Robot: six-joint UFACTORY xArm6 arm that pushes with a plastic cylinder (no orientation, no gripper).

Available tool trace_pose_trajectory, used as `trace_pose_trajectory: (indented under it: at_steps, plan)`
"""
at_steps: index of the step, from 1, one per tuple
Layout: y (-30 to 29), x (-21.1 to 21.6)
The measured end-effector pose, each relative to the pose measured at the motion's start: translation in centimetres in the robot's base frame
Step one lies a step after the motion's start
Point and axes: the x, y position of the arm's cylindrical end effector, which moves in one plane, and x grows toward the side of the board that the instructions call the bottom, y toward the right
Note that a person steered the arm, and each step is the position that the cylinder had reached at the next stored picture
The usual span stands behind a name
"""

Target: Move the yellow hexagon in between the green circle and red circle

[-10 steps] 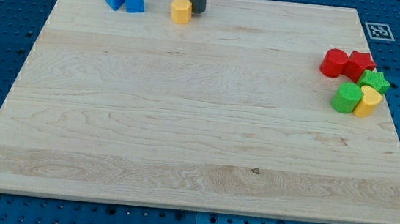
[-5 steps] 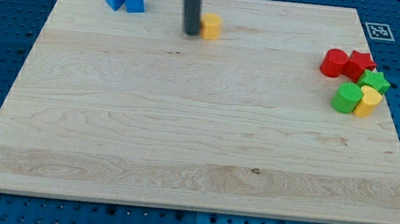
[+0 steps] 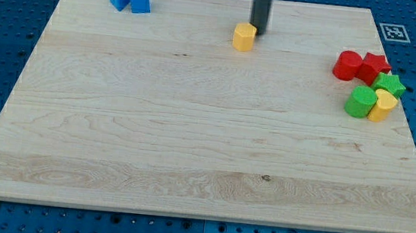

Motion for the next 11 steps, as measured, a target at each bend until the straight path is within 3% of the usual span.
trace_pose_trajectory:
  at_steps: [1, 2, 3, 4, 5, 6, 8, 10, 11]
  plan:
    - [4.2, 5.7]
    - [5.2, 4.6]
    - [3.8, 0.6]
    - [1.4, -3.0]
    - [-3.4, -4.0]
    - [-5.6, -2.0]
    - [-0.9, 6.7]
    - [-8.8, 6.7]
    - [-8.3, 10.1]
